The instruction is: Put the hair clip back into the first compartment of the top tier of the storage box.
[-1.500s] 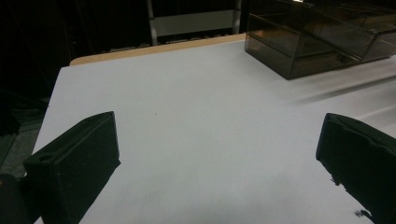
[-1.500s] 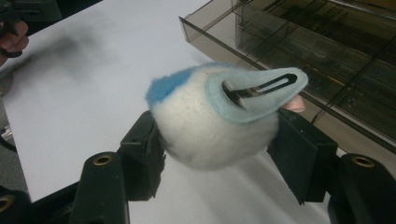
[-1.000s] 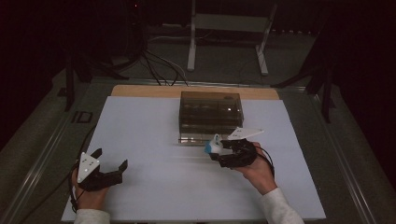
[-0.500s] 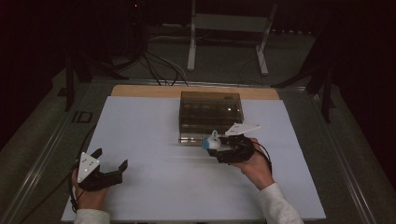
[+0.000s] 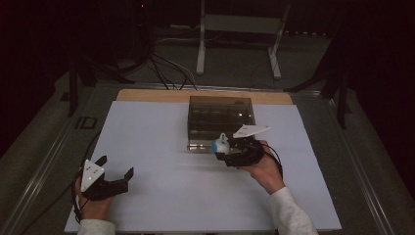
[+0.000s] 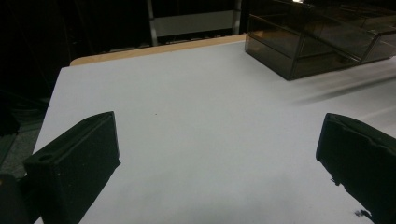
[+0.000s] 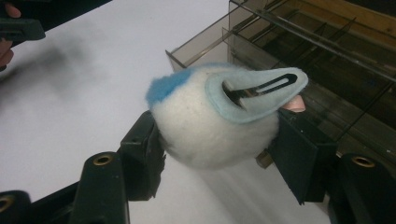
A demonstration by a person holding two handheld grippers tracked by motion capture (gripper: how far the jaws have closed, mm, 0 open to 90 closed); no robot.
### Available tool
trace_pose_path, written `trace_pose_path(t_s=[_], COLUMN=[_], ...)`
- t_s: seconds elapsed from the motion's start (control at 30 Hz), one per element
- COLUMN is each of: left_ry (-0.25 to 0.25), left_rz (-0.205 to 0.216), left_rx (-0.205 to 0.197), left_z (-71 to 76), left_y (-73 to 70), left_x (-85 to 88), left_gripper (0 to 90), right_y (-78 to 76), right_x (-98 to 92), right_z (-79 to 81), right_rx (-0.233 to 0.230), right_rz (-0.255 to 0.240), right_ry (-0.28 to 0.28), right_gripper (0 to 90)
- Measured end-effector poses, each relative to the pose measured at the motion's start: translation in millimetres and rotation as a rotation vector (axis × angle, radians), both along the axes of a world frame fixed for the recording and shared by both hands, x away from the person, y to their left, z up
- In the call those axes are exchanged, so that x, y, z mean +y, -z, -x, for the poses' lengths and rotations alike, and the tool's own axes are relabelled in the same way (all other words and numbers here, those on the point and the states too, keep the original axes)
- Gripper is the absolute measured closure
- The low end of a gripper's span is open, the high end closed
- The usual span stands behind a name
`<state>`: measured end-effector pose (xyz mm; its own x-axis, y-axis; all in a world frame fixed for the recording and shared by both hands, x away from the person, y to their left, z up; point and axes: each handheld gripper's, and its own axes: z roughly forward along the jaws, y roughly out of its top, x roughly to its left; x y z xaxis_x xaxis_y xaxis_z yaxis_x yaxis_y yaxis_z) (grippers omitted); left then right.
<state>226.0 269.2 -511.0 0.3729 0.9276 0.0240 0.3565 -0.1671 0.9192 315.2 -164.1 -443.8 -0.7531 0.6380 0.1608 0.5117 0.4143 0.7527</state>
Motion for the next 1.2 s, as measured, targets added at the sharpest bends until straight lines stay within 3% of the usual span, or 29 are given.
trace_pose_path(t_s=[0.43,1.2], left_ry=[-0.003,-0.002], left_rz=[0.001,0.002], left_rx=[-0.003,-0.005], left_z=[0.4,0.4], left_y=[-0.5,-0.8], left_x=[0.6,0.9], left_gripper=[0.6,0.6], right_y=[-0.4,-7.9], right_x=[6.4,28.6], right_z=[-12.5,-21.0], right_rx=[0.008,0.000], right_rz=[0.007,0.029], right_ry=[-0.005,-0.037], right_gripper=[38.0,38.0])
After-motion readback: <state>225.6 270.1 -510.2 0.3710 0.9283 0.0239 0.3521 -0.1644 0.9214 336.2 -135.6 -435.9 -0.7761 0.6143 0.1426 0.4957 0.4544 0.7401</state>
